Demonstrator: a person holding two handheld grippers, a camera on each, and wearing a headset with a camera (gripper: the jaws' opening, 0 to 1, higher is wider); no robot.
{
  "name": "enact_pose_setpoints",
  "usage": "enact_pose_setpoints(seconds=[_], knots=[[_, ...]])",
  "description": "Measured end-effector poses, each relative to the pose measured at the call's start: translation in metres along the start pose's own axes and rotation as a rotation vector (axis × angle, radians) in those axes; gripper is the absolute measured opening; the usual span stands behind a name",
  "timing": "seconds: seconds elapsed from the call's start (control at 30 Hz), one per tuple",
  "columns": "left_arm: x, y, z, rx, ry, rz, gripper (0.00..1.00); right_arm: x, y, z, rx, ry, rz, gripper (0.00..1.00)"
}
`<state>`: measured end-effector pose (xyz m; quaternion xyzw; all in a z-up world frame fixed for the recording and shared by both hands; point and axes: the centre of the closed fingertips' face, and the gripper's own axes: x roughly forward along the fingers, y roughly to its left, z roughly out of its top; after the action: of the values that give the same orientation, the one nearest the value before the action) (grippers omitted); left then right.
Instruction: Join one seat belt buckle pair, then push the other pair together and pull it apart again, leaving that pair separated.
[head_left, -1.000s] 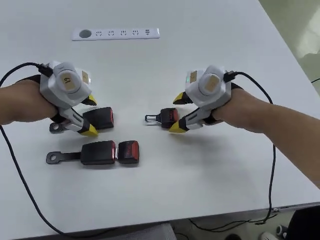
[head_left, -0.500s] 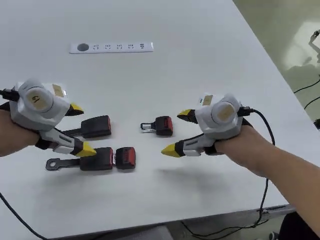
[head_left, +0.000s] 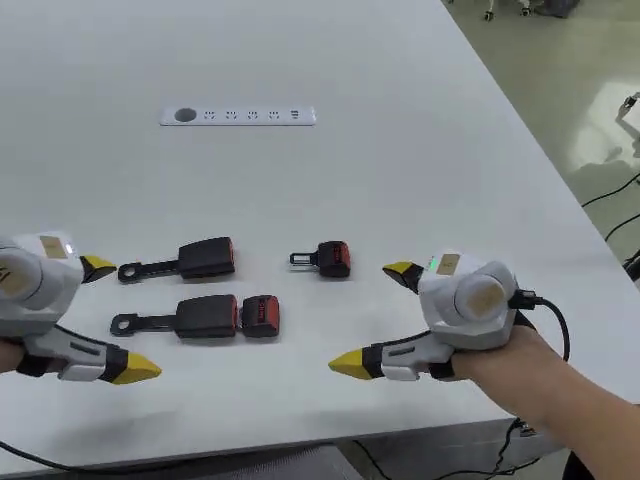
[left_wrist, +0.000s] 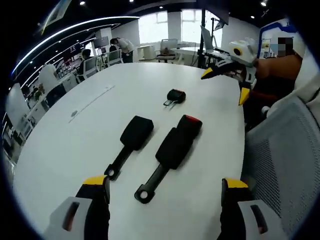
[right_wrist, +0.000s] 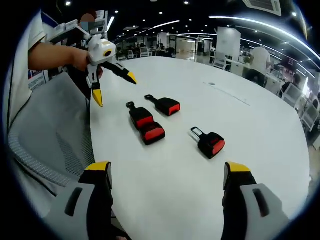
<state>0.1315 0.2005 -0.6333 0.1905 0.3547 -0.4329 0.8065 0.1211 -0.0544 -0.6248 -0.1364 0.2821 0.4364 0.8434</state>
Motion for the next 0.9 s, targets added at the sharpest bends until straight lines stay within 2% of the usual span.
enact_pose_setpoints(seconds=[0.03, 0.1, 0.23, 0.3, 0.37, 0.5, 0.67, 0.9], knots=[[-0.005, 0.001, -0.007, -0.035, -0.005, 0.013, 0.95, 0.000, -0.001, 0.000, 0.028, -0.015, 0.003, 0.93], [-0.013, 0.004, -0.018, -0.054, -0.005, 0.031, 0.97, -0.003, -0.001, 0.000, 0.020, -0.019, -0.005, 0.95], [-0.025, 0.007, -0.030, -0.092, -0.016, 0.085, 1.00, -0.010, 0.005, 0.004, 0.013, -0.031, -0.010, 1.00], [-0.030, 0.007, -0.029, -0.114, -0.034, 0.107, 1.00, -0.009, 0.003, 0.000, 0.018, -0.025, -0.016, 1.00], [-0.034, 0.006, -0.033, -0.126, -0.045, 0.118, 1.00, -0.011, 0.003, 0.000, 0.020, -0.018, -0.024, 1.00], [-0.038, 0.004, -0.033, -0.126, -0.055, 0.136, 1.00, -0.012, 0.001, 0.000, 0.037, -0.027, -0.039, 1.00], [-0.038, -0.004, -0.026, -0.143, -0.073, 0.133, 1.00, -0.014, 0.001, 0.001, 0.050, -0.036, -0.048, 1.00], [-0.038, -0.003, -0.025, -0.141, -0.079, 0.131, 1.00, -0.018, 0.002, 0.002, 0.060, -0.039, -0.062, 1.00]])
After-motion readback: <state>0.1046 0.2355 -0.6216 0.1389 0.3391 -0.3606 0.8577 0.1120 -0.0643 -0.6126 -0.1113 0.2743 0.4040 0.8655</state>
